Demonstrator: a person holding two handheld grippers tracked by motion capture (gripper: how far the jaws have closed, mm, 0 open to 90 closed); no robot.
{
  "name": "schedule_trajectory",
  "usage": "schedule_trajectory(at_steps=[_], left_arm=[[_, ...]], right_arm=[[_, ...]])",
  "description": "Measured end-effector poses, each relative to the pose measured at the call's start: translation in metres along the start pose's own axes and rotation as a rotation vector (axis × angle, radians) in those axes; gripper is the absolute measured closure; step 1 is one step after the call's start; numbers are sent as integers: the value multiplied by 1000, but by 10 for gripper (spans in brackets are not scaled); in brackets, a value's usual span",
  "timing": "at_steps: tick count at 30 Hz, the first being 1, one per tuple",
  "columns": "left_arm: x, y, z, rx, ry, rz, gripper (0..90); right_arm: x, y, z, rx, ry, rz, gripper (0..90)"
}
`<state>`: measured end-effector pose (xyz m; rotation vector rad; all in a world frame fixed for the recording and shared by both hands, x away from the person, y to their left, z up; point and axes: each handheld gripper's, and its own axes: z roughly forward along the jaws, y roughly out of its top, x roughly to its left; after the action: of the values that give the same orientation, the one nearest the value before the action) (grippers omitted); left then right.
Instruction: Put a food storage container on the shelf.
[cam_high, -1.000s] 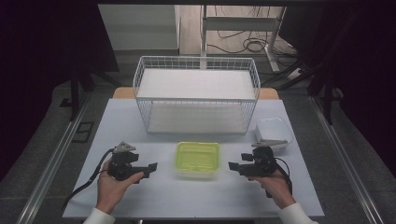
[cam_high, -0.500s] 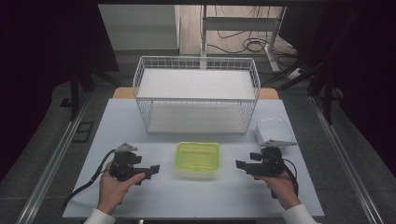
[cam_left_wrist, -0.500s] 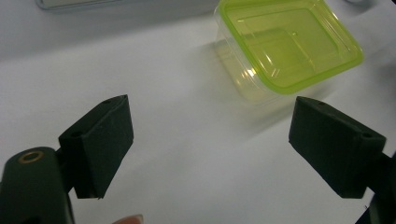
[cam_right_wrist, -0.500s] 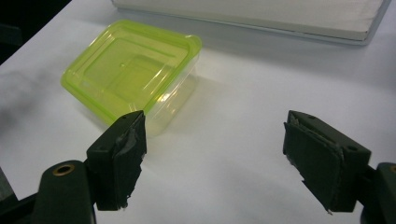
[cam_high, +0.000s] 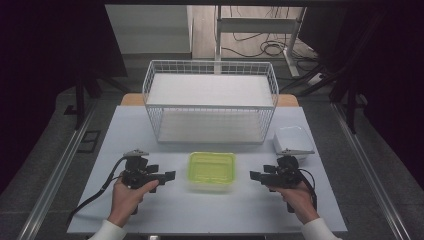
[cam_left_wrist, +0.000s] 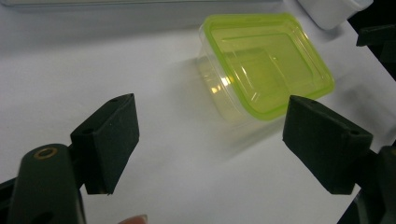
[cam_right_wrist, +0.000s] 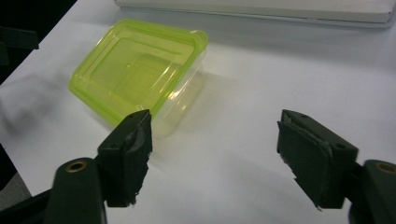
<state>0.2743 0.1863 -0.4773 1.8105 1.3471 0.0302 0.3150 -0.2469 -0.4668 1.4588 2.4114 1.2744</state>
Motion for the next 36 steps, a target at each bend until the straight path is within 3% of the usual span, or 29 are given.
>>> schedule_trajectory(at_steps=[5, 9, 15, 17, 23, 28, 32, 36], left_arm=[[3, 6, 3, -8, -50, -25, 214], [3, 7, 13, 32, -71, -38, 239], [0, 16, 29, 69, -122, -45, 289], [3, 20, 35, 76, -140, -65, 305], [13, 29, 56, 101, -194, -142, 358], [17, 32, 69, 121, -238, -172, 405], [19, 30, 74, 141, -238, -173, 430], [19, 27, 81, 162, -273, -192, 460]], right_arm=[[6, -2, 8, 18, 6, -38, 314], [9, -2, 14, 31, 15, -51, 324], [14, 5, 26, 38, 38, -37, 347], [15, 8, 30, 43, 42, -35, 356], [12, 19, 47, 56, 57, 25, 396], [12, 22, 57, 63, 68, 51, 424], [10, 22, 65, 66, 89, 91, 446], [8, 20, 73, 82, 98, 125, 471]])
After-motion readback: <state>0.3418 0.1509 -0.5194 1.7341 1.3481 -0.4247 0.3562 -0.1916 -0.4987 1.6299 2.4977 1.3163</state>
